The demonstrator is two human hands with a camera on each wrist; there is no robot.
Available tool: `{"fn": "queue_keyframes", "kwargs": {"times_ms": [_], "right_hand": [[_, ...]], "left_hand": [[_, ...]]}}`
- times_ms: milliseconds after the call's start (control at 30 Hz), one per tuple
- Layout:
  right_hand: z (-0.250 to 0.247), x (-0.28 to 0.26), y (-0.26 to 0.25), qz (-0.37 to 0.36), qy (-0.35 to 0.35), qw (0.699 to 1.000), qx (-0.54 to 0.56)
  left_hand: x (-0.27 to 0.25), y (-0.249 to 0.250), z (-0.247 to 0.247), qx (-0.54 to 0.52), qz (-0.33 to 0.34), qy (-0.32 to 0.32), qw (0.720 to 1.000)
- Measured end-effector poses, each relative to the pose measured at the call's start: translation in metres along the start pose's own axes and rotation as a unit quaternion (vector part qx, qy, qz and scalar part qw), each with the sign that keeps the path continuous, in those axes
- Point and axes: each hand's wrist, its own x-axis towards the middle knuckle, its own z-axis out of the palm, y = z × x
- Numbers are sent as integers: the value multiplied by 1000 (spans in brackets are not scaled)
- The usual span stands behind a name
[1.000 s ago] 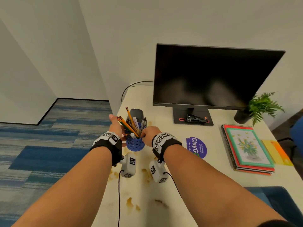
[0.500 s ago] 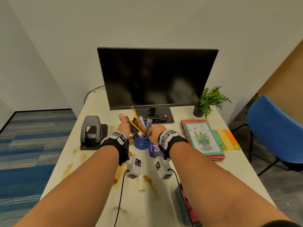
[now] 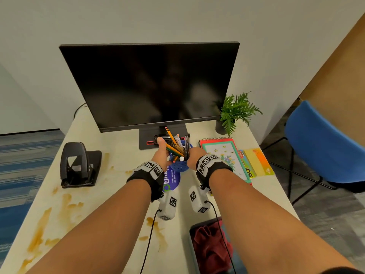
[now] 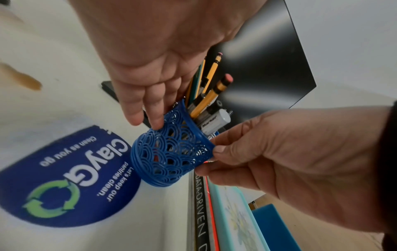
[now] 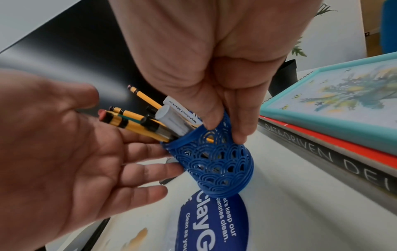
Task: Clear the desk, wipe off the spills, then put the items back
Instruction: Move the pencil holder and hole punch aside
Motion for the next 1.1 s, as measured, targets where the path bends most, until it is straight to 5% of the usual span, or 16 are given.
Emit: {"fn": "queue_keyframes", "kwargs": {"times_ms": [600, 900, 1100], "right_hand": [[15, 22, 9, 27, 14, 999, 36], [2, 0, -14, 14, 130, 986, 105], [3, -23, -45, 0, 147, 984, 104]], "left_hand": [[29, -7, 9, 45, -9, -16, 999], [14, 2, -16, 102, -7, -3, 995], [-6, 4, -58, 263, 65, 33, 962]]}}
